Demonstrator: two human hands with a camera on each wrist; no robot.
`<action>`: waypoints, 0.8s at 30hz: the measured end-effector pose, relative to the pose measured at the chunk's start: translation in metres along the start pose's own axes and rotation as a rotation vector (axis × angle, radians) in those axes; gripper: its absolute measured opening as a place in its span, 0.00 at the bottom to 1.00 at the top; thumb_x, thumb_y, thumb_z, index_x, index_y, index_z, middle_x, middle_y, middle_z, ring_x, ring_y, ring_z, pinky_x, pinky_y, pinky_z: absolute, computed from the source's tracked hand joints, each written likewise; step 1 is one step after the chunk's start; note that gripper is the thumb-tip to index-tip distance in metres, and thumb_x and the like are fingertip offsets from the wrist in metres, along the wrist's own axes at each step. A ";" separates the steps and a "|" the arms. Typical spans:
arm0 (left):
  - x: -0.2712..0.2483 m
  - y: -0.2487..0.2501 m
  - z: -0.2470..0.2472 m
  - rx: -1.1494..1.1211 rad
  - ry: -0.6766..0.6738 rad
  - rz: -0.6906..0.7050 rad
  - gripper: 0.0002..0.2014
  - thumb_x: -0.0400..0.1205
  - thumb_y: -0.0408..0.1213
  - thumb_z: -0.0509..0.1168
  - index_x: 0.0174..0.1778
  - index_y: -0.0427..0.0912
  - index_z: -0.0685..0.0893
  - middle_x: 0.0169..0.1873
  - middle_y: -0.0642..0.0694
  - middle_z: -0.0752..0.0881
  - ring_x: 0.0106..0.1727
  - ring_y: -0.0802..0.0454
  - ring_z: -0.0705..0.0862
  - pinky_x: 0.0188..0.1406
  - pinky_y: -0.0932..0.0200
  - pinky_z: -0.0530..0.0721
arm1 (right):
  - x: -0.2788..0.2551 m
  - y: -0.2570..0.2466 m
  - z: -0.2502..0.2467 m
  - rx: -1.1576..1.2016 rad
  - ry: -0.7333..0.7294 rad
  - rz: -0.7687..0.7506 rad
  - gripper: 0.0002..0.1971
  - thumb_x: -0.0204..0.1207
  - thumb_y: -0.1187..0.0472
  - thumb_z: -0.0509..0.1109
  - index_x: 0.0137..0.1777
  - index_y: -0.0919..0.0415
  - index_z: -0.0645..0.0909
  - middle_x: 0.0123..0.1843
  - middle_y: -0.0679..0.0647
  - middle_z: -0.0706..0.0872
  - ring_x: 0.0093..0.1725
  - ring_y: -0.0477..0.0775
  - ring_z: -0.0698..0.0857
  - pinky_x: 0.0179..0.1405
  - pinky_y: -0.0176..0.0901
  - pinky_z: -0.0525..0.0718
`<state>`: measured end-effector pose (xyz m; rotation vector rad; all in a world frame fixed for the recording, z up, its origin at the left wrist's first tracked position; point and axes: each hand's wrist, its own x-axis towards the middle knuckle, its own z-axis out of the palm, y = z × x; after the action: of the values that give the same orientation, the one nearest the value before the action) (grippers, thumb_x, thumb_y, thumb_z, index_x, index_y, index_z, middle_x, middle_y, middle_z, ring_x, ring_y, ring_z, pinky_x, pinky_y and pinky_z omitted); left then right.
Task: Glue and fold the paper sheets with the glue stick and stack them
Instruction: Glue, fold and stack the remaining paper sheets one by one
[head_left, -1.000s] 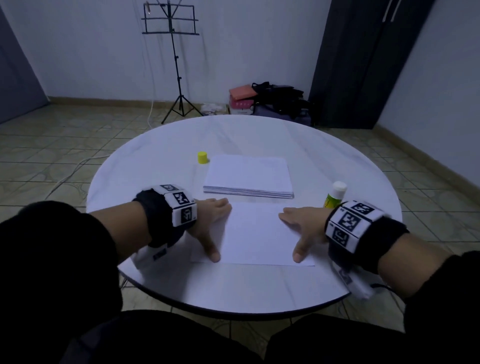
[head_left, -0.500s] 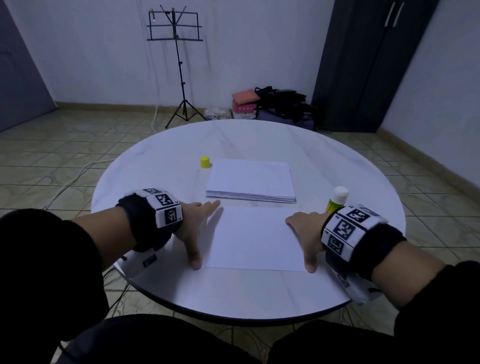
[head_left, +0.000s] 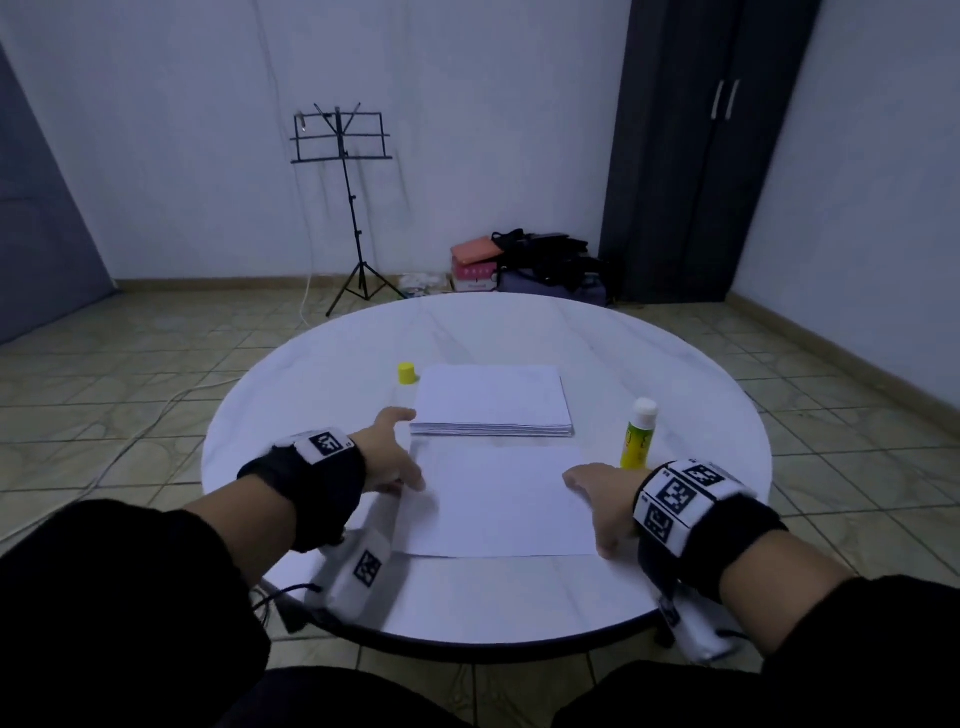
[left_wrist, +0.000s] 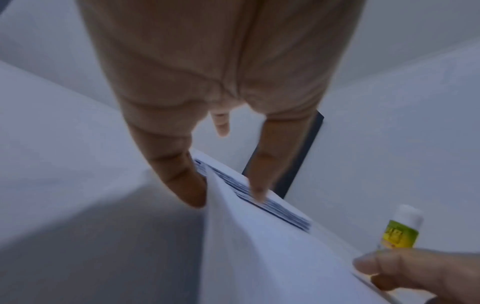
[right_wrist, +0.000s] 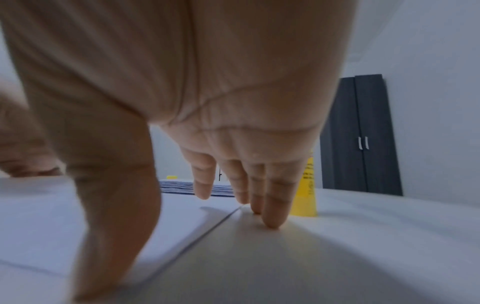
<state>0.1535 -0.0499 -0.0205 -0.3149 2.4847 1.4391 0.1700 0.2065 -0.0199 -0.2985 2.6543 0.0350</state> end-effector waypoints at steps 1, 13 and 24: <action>-0.004 -0.002 0.001 0.017 0.011 0.028 0.34 0.70 0.14 0.69 0.68 0.49 0.73 0.48 0.40 0.75 0.43 0.43 0.81 0.34 0.54 0.87 | -0.003 0.001 0.000 0.045 -0.013 0.001 0.41 0.65 0.62 0.78 0.76 0.57 0.61 0.73 0.52 0.71 0.68 0.55 0.77 0.62 0.46 0.81; -0.016 0.005 -0.037 0.169 0.188 0.367 0.20 0.76 0.22 0.67 0.57 0.49 0.86 0.36 0.54 0.85 0.35 0.65 0.81 0.40 0.73 0.80 | 0.005 -0.012 -0.021 1.025 0.183 0.101 0.29 0.72 0.60 0.77 0.73 0.61 0.75 0.62 0.55 0.80 0.47 0.51 0.82 0.43 0.37 0.77; 0.093 0.044 -0.030 0.557 0.062 0.168 0.42 0.75 0.44 0.75 0.82 0.43 0.61 0.79 0.45 0.67 0.77 0.48 0.70 0.74 0.57 0.69 | 0.079 -0.038 -0.082 0.501 0.264 0.238 0.41 0.70 0.52 0.77 0.79 0.61 0.61 0.80 0.56 0.60 0.74 0.60 0.72 0.71 0.53 0.74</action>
<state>0.0482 -0.0598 0.0000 -0.0401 2.8825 0.7341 0.0726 0.1470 0.0180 0.1905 2.8231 -0.6213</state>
